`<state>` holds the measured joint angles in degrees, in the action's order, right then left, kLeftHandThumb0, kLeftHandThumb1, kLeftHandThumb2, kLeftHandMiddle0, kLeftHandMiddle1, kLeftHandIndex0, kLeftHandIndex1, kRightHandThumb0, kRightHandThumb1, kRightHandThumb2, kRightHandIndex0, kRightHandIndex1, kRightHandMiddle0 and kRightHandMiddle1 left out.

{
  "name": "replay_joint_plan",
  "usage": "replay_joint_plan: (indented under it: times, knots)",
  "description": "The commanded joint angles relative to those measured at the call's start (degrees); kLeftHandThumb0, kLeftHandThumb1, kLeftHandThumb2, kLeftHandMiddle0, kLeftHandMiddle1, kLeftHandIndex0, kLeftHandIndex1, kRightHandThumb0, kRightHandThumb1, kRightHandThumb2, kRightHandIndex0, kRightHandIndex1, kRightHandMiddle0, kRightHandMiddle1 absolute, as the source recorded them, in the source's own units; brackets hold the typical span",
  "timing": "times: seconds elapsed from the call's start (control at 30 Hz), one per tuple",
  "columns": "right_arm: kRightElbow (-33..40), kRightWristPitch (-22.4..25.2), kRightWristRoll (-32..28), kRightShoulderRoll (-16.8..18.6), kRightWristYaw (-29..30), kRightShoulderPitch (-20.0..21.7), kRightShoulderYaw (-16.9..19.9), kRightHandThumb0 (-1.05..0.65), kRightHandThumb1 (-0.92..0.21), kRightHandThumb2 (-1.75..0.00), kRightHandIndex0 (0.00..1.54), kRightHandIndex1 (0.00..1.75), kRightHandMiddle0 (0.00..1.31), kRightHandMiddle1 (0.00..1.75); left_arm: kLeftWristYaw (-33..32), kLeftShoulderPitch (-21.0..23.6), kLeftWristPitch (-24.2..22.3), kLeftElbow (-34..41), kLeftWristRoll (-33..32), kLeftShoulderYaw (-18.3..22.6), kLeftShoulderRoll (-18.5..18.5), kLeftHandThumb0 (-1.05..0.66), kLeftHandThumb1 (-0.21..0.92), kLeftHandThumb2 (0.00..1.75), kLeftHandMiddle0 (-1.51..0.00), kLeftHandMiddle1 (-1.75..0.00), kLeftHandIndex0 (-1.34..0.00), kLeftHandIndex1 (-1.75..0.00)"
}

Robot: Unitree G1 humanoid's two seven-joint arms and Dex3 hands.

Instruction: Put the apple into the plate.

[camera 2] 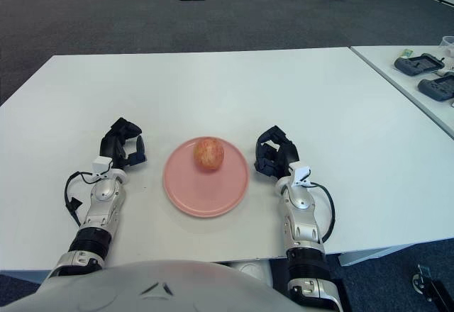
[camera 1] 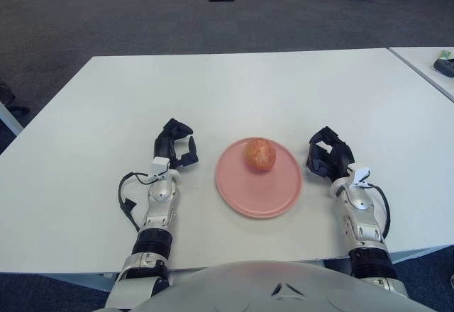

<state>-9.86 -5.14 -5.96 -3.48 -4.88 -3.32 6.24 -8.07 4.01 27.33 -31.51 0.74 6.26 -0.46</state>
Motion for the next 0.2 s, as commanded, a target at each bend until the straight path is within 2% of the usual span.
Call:
replay_joint_plan:
  times: [0.0, 0.17]
  knots:
    - [-1.2, 4.2, -1.3, 1.3, -0.1, -1.4, -0.2, -0.44, -0.45, -1.16, 0.86, 1.75, 0.51, 1.75, 0.2, -3.3, -2.6, -2.1, 0.2, -0.1, 0.0, -0.52, 0.22, 1.44, -1.3, -1.75, -0.69, -1.75]
    - [-1.4, 4.3, -2.0, 2.0, -0.2, -1.3, 0.1, -0.44, -0.45, -1.16, 0.84, 1.75, 0.51, 1.75, 0.0, -3.3, -2.8, -2.0, 0.5, -0.2, 0.2, -0.52, 0.23, 1.44, -1.3, -1.75, -0.69, -1.75]
